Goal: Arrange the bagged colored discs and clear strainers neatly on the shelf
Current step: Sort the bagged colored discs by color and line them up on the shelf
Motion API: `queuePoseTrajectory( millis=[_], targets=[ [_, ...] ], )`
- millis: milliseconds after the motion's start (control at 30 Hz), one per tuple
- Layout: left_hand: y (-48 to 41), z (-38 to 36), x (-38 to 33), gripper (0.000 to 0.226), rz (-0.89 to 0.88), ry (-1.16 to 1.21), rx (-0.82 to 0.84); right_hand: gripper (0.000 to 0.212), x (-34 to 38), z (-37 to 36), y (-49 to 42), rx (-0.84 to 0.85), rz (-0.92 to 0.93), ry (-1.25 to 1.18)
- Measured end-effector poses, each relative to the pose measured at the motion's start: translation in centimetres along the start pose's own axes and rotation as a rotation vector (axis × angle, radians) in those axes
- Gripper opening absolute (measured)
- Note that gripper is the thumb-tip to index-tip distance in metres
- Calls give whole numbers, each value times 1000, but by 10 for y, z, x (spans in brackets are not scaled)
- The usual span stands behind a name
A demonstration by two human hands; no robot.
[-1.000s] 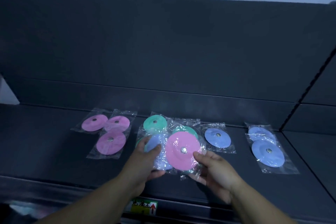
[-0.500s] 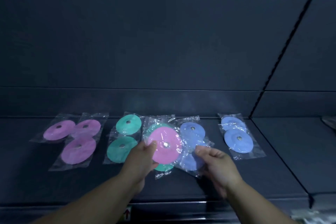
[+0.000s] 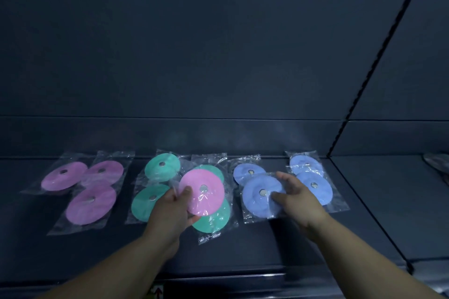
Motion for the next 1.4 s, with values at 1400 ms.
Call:
queuePoseTrajectory(
  millis=[1400],
  targets=[
    [-19,246,9,31,-60,-88,-117,25,2,-329,76,385,-225,-345]
  ],
)
Point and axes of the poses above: each hand's wrist, its own y-axis away from the middle knuckle, its own z-axis out of the back of the hand, x = y × z, the point moved 9 cm from there along -y, towards the middle knuckle, and after that the axes turned 12 degrees about -y, right-handed, at the moved point
